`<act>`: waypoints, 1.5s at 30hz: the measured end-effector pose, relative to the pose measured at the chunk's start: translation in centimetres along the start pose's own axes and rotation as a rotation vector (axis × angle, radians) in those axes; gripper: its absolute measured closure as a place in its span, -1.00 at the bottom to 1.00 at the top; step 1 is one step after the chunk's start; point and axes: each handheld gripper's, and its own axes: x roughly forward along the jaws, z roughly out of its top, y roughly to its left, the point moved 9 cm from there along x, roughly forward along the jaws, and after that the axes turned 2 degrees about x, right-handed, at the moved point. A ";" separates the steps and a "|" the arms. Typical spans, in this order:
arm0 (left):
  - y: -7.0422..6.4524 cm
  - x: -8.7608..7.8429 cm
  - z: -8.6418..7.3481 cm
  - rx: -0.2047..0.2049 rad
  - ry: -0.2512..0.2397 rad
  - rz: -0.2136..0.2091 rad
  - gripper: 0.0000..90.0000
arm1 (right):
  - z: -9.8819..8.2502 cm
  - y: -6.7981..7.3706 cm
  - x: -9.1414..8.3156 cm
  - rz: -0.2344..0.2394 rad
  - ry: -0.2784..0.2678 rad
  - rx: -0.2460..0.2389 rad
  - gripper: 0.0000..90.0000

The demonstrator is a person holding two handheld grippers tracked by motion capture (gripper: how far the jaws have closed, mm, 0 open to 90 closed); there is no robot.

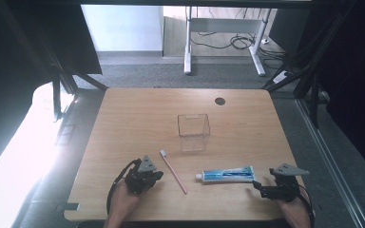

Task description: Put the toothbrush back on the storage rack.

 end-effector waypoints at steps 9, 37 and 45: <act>-1.1 1.3 1.5 0.026 0.003 -0.041 0.99 | -0.1 0.1 0.2 -0.001 0.011 -0.003 -0.94; -3.6 5.8 3.1 0.091 0.081 -0.086 0.99 | -0.4 0.1 0.5 0.003 0.028 -0.008 -1.00; -3.6 5.4 2.5 0.088 0.095 -0.081 0.99 | -0.5 0.2 0.5 0.002 0.032 -0.012 -1.00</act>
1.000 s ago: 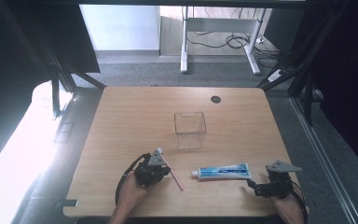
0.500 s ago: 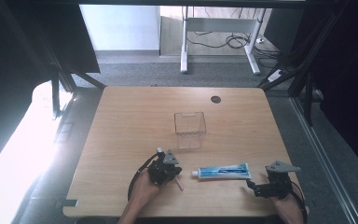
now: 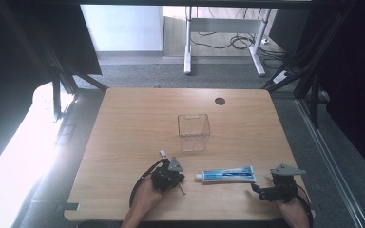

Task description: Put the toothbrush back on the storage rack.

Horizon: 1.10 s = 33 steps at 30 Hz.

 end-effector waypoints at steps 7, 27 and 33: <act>0.2 -0.6 -0.9 -0.015 0.006 0.005 0.99 | 0.0 0.0 0.0 -0.002 0.003 -0.002 -1.00; 1.4 -2.5 -3.5 -0.049 0.033 0.040 0.98 | -0.1 0.2 0.1 0.001 0.012 -0.009 -1.00; 1.8 -3.0 -4.2 -0.068 0.037 0.049 0.98 | -0.1 0.2 0.2 0.000 0.016 -0.011 -1.00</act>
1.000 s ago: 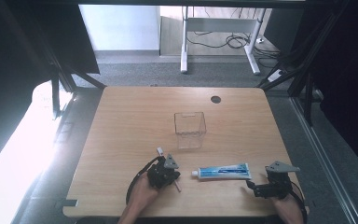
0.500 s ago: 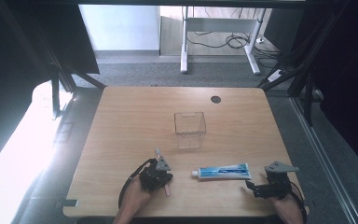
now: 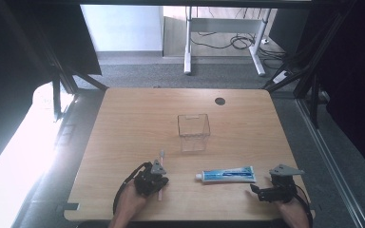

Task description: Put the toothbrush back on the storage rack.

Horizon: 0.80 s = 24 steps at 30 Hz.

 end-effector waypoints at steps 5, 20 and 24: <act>0.5 -0.3 -0.6 -0.008 0.009 0.015 0.96 | 0.0 0.0 0.0 0.000 -0.001 0.001 -1.00; 2.2 -1.4 -2.1 -0.048 0.022 0.036 0.98 | 0.0 0.1 0.1 0.003 0.003 -0.002 -1.00; 3.0 -1.9 -2.6 -0.061 0.026 0.052 0.98 | 0.0 0.2 0.2 0.004 0.004 -0.001 -1.00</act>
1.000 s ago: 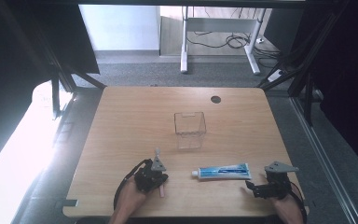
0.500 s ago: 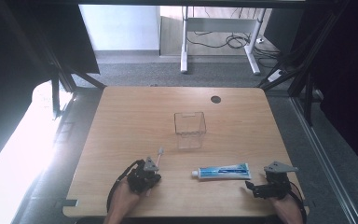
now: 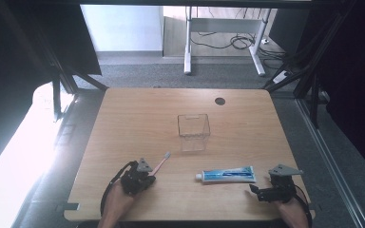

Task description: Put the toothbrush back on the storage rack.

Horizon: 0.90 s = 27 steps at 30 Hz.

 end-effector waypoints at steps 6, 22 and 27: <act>0.9 -0.4 -0.3 -0.008 0.002 0.016 0.98 | 0.0 0.0 0.0 0.004 0.001 0.002 -1.00; 1.3 -1.3 1.0 0.002 0.045 0.006 0.86 | 0.0 0.0 0.1 0.009 0.002 0.004 -1.00; 1.9 -1.1 1.1 -0.003 0.108 0.011 0.80 | 0.0 0.1 0.0 0.010 0.001 0.003 -1.00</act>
